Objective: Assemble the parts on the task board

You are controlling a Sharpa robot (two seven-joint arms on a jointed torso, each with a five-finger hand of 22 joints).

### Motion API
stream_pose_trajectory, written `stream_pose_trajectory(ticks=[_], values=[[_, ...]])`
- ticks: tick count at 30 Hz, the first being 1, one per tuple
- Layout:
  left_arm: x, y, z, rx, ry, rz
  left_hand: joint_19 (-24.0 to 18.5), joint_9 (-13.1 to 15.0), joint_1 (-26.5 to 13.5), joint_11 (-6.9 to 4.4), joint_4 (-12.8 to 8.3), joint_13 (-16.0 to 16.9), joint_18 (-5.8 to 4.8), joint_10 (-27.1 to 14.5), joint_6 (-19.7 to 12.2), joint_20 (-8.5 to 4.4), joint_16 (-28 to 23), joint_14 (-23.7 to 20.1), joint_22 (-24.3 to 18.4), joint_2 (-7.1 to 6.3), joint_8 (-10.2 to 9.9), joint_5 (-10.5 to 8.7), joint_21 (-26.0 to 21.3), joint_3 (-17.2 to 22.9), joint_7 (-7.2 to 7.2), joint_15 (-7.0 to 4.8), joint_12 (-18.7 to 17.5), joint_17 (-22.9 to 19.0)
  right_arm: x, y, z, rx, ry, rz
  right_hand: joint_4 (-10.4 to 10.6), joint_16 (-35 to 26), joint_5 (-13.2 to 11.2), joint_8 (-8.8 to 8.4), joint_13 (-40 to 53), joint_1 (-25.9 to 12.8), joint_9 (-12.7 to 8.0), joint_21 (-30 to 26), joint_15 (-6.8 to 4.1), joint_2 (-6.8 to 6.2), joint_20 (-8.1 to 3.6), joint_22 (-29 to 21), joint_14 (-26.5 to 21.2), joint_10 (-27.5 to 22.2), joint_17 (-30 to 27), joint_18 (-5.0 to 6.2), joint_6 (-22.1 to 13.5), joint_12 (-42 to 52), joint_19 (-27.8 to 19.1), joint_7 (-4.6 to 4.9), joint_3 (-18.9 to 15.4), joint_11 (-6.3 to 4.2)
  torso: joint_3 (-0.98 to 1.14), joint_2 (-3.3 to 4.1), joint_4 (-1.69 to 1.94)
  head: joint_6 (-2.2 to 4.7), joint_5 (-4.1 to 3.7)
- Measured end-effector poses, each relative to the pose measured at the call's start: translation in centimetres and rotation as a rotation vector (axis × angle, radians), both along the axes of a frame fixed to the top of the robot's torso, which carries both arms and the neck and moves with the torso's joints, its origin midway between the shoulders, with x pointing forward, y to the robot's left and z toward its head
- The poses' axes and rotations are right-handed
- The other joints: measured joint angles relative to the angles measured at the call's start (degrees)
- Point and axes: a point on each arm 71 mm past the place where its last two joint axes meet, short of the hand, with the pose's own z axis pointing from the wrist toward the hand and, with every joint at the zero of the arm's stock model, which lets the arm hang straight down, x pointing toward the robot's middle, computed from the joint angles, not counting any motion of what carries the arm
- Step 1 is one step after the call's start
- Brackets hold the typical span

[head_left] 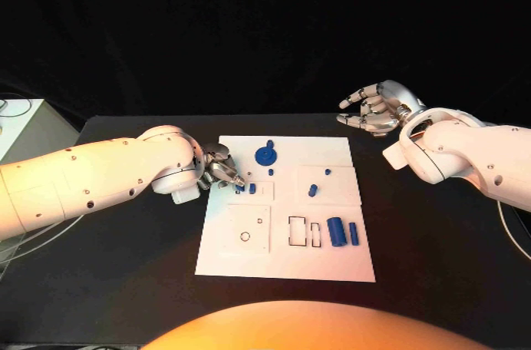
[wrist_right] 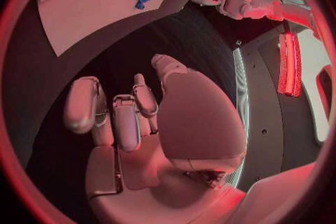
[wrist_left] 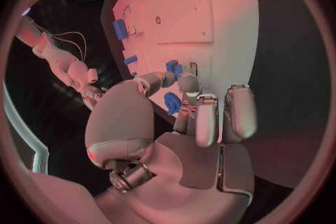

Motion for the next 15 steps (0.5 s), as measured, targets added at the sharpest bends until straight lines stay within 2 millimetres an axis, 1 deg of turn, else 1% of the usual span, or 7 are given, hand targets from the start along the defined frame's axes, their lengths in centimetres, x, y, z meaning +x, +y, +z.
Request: stream_pose_trajectory(ticks=[3,8,15], values=[[0.02,0.02,-0.06,0.011,-0.002,-0.008,0.0,-0.01,0.0,0.0,0.0,0.0,0.0,0.0,0.0,0.0,0.0,0.0,0.0,0.0,-0.01,0.0,0.0,0.0,0.0,0.0,0.0,0.0,0.0,0.0,-0.01,0.0,0.0,0.0,0.0,0.0,0.0,0.0,0.0,0.0,0.0,0.0,0.0,0.0,0.0,0.0,0.0,0.0,0.0,0.0,0.0,0.0,0.0,0.0,0.0,0.0,0.02,0.0,0.01,-0.04,0.07],[0.11,0.14,-0.15,0.028,-0.005,-0.017,0.0,-0.04,0.02,0.01,0.0,0.0,0.0,0.0,0.08,0.0,0.0,0.0,0.0,0.02,-0.02,-0.01,0.0,0.0,-0.08,0.0,0.0,0.0,-0.01,0.0,-0.03,0.0,0.001,0.0,0.0,0.0,0.0,0.0,0.0,0.0,0.0,0.0,0.0,0.0,0.0,0.0,0.0,0.0,0.0,0.0,0.0,0.0,0.0,0.0,0.0,0.0,0.03,-0.01,-0.01,-0.34,0.18],[0.18,0.22,-0.2,0.052,-0.014,-0.031,0.0,-0.03,0.11,0.1,0.0,0.04,0.0,0.08,0.09,0.0,0.0,0.0,0.12,0.11,-0.12,-0.04,0.0,0.0,-0.09,0.0,0.0,0.0,-0.02,-0.03,-0.06,0.0,0.002,0.0,0.0,0.0,0.0,0.0,0.0,0.0,0.0,0.0,0.0,0.0,0.0,0.0,0.0,0.0,-0.01,0.0,0.0,0.0,0.0,0.0,0.0,0.0,0.04,-0.01,-0.02,-0.35,0.15]])
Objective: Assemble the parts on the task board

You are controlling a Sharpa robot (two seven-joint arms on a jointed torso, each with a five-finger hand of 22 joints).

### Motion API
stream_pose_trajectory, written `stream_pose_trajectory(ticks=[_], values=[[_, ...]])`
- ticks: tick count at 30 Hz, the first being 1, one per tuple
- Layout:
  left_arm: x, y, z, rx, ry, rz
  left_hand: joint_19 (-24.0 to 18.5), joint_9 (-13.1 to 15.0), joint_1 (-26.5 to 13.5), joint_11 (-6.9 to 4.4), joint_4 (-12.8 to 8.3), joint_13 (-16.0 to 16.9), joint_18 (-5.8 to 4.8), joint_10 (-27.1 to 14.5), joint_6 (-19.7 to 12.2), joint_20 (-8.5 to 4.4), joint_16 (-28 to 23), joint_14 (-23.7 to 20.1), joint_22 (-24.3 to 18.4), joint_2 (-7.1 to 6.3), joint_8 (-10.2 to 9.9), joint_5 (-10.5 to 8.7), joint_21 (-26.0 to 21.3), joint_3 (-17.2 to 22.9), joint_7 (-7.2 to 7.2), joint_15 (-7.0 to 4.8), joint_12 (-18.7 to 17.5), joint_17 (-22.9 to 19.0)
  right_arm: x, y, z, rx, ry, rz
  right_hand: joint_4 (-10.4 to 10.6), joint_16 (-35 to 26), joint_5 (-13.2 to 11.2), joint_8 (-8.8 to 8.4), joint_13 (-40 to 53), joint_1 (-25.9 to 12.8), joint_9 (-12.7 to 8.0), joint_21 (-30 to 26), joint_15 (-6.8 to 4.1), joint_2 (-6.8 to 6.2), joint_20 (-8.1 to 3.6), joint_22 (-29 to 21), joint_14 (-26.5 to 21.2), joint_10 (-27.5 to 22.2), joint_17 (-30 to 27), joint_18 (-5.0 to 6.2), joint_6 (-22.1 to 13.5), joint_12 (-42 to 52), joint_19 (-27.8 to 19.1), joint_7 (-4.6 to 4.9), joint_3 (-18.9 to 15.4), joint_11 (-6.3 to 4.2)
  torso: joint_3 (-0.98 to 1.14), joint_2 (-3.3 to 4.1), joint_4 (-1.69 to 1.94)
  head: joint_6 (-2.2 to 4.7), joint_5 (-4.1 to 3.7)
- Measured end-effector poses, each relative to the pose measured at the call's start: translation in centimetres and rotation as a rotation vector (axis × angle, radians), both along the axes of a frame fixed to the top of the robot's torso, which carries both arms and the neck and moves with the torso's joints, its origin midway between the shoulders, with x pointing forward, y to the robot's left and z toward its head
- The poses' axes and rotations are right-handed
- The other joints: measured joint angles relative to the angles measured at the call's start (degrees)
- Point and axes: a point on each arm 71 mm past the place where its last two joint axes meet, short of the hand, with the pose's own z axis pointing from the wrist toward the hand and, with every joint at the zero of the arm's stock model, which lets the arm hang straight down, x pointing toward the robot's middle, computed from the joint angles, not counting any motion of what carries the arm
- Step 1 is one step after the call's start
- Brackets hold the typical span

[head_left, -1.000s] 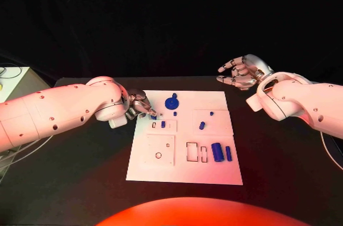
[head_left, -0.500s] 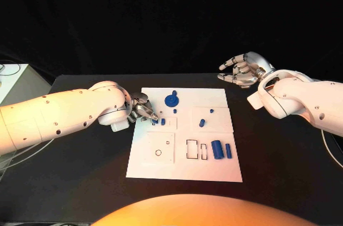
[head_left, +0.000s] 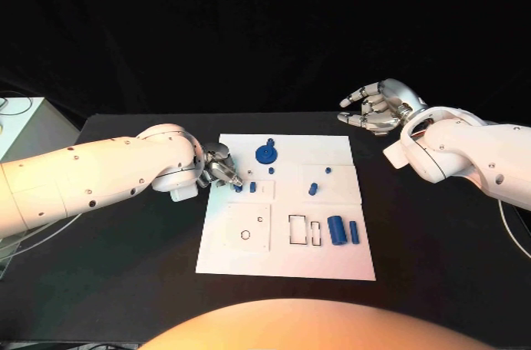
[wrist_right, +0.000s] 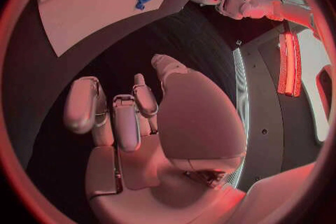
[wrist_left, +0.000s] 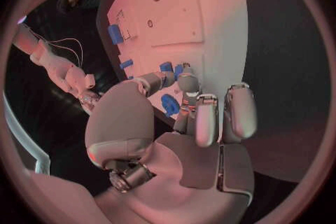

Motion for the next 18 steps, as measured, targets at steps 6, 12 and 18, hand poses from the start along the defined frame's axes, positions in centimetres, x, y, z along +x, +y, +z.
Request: stream_pose_trajectory(ticks=[6,12,18], values=[[0.07,0.03,-0.03,0.014,-0.006,-0.008,0.0,0.01,0.04,0.0,0.0,0.01,0.0,0.0,0.0,0.0,0.0,0.0,0.06,0.04,0.24,0.19,0.0,0.0,-0.01,0.0,0.0,0.0,-0.01,-0.03,-0.02,0.0,0.0,0.0,0.0,0.0,0.0,0.0,0.0,0.0,0.0,0.0,0.0,0.0,0.0,0.0,0.0,0.0,0.0,0.0,0.0,0.0,0.0,0.0,0.0,0.0,0.02,-0.01,0.0,-0.01,-0.02],[0.12,-0.01,-0.06,0.025,-0.007,-0.016,0.0,0.04,0.05,0.01,0.0,0.01,0.0,0.0,0.01,0.0,0.22,-0.21,0.1,0.05,0.25,0.19,0.0,0.0,-0.01,-0.2,0.0,0.0,-0.02,-0.06,-0.03,0.0,0.001,-0.001,0.0,0.0,0.0,0.0,0.0,0.0,0.0,0.0,0.0,0.0,0.0,0.0,0.0,0.0,0.0,0.0,0.0,0.0,0.0,0.0,0.0,0.0,0.02,-0.02,0.01,-0.1,-0.02],[0.22,0.06,-0.12,0.033,-0.007,-0.018,0.0,0.05,0.07,0.02,-0.15,0.0,0.0,0.0,0.22,0.0,0.22,-0.21,0.1,0.07,0.26,0.19,0.0,-0.15,0.2,-0.2,0.0,0.0,-0.02,-0.05,-0.03,0.0,0.001,0.0,0.0,0.0,0.12,0.0,0.0,0.0,-0.01,0.0,0.0,0.0,0.0,0.0,0.0,0.0,0.0,0.0,0.0,0.0,0.0,0.0,0.0,0.0,0.02,-0.03,0.01,-0.21,0.09]])
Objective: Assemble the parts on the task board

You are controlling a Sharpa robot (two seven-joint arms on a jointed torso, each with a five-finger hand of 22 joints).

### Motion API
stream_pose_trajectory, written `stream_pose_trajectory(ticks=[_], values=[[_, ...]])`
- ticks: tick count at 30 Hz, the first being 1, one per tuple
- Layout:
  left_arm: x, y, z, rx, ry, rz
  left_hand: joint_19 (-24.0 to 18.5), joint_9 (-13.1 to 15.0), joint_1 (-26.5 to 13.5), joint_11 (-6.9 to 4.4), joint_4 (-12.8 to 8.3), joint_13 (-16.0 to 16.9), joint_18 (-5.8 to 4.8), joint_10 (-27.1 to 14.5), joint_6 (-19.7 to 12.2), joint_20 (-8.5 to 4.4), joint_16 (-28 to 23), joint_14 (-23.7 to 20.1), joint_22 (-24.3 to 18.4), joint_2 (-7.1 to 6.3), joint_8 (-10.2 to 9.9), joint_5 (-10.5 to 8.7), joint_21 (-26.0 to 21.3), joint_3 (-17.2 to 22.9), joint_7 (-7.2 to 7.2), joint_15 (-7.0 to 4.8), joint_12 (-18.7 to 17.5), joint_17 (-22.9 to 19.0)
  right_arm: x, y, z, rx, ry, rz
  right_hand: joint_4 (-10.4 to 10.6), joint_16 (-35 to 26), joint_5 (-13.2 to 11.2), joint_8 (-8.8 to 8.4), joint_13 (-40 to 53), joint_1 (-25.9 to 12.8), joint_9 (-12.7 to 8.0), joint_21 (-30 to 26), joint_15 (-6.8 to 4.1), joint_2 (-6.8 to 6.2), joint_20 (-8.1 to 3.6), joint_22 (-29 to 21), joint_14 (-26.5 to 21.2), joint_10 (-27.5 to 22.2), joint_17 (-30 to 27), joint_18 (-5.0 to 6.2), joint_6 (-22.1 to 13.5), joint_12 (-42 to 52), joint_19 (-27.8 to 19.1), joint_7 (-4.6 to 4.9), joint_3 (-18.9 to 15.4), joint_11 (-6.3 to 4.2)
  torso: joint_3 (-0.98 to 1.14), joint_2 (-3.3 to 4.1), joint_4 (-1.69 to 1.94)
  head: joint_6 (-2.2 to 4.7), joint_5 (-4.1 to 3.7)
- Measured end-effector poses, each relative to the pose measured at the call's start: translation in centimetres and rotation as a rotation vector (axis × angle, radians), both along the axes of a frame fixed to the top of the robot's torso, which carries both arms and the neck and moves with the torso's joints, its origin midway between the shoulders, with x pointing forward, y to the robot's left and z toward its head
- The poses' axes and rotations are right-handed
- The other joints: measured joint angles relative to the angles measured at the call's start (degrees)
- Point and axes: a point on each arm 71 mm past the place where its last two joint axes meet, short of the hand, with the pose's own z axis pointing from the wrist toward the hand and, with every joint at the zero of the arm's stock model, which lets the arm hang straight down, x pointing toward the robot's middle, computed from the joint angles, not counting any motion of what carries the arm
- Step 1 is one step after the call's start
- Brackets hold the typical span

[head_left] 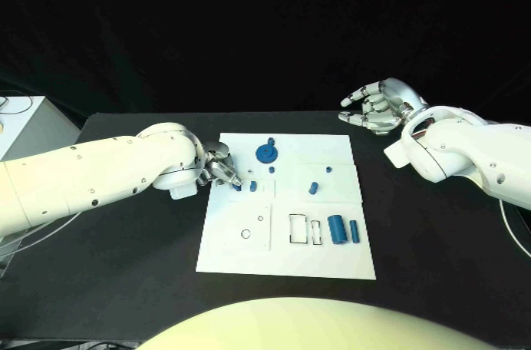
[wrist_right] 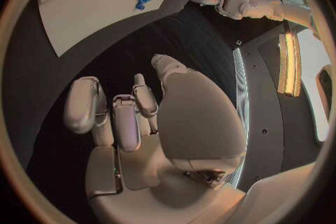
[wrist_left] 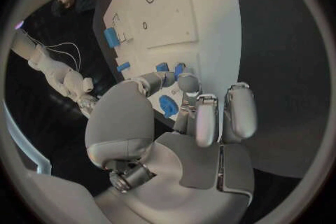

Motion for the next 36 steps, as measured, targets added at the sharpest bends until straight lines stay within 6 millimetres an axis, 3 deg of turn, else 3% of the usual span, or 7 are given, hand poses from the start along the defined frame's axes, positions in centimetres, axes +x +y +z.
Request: stream_pose_trajectory(ticks=[17,36], values=[[0.08,-0.34,-0.08,0.008,0.001,-0.01,0.0,0.03,0.06,-0.18,0.0,-0.01,0.0,0.24,0.01,0.0,0.0,0.0,-0.01,0.06,-0.14,-0.04,0.0,0.0,-0.01,0.0,0.0,0.0,-0.02,-0.01,-0.04,0.0,0.001,0.001,-0.16,0.0,0.21,0.23,0.0,0.0,-0.04,0.0,0.0,0.0,0.0,0.0,0.0,0.0,0.0,0.0,0.0,0.0,0.0,0.0,0.16,0.0,0.02,-0.01,-0.01,-0.12,0.29],[0.1,-0.53,-0.19,0.023,0.01,-0.029,0.0,0.07,-0.05,-0.08,0.0,0.06,0.0,0.34,0.2,0.0,0.0,0.0,-0.01,-0.05,-0.25,-0.04,0.0,0.0,-0.2,0.01,-0.01,0.0,-0.05,-0.12,-0.08,-0.001,0.003,0.001,-0.16,0.0,0.2,0.23,0.0,0.0,-0.04,0.0,0.0,0.0,0.0,0.0,0.0,0.0,-0.01,0.0,0.0,0.0,0.0,0.0,0.16,0.0,0.02,-0.01,0.01,-0.12,-0.06]])
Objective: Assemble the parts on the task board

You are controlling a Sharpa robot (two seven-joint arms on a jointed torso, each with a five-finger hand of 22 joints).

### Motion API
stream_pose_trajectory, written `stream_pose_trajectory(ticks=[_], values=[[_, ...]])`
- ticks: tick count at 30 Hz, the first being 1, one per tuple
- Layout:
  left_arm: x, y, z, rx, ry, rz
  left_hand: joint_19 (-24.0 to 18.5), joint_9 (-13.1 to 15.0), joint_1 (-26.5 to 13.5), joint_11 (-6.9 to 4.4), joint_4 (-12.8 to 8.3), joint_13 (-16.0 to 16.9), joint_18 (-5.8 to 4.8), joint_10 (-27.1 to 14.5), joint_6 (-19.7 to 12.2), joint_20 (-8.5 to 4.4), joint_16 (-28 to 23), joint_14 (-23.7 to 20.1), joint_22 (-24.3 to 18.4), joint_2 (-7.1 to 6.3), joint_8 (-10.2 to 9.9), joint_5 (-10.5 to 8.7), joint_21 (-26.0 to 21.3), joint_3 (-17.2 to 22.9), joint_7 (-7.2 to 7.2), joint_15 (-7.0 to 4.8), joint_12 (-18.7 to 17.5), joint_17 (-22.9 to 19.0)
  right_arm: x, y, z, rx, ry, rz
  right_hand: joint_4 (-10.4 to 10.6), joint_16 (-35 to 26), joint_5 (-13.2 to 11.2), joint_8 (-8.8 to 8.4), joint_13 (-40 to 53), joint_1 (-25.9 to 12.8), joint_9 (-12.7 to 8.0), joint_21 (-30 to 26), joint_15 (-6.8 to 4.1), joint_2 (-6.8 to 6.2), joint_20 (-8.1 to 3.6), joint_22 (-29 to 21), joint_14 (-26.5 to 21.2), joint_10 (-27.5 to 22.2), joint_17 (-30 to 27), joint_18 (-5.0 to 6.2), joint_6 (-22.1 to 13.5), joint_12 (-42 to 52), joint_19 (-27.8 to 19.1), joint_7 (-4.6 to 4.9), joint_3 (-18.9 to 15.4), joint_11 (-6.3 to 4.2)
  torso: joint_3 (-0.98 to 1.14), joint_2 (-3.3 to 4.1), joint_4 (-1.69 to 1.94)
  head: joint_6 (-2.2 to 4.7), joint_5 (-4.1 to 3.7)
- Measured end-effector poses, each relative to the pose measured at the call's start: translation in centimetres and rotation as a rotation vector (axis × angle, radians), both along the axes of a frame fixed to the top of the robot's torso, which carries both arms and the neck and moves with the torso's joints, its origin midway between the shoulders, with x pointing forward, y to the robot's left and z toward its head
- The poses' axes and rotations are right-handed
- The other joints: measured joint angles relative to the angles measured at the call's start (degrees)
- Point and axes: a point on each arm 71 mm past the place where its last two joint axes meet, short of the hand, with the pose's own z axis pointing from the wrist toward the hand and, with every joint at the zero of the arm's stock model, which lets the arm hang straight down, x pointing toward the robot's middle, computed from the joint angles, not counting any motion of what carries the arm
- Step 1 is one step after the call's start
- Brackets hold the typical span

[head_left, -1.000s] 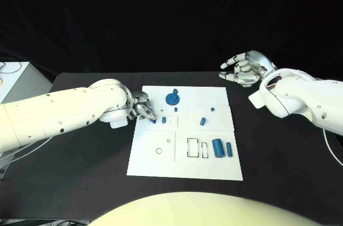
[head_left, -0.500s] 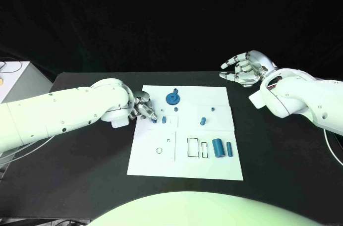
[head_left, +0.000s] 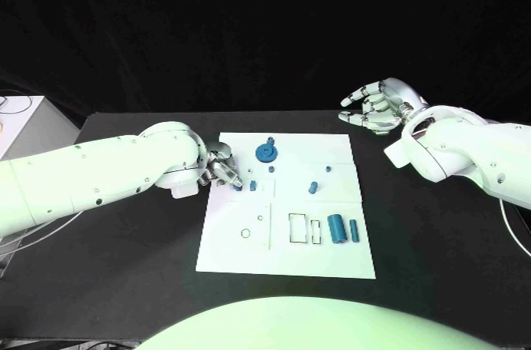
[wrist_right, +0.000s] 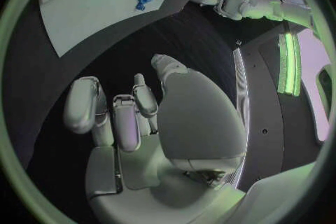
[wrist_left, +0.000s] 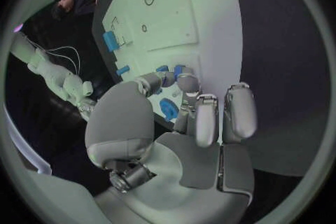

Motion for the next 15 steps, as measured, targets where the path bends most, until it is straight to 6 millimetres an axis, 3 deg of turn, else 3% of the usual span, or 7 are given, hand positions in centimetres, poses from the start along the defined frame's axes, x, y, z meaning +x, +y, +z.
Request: stream_pose_trajectory(ticks=[15], values=[[0.05,0.08,-0.04,0.006,-0.014,-0.003,0.22,-0.04,-0.05,0.0,0.0,0.2,0.0,0.03,0.07,-0.22,0.0,0.0,0.66,-0.05,0.25,0.49,0.23,0.0,-0.07,0.0,0.2,0.0,0.0,-0.02,-0.02,0.0,0.0,0.0,0.16,0.0,0.0,0.0,0.0,0.0,0.0,0.0,0.0,0.0,0.0,0.0,0.0,0.0,0.04,0.0,0.0,0.0,0.0,0.0,0.16,0.0,-0.04,0.02,0.01,-0.01,0.15]])
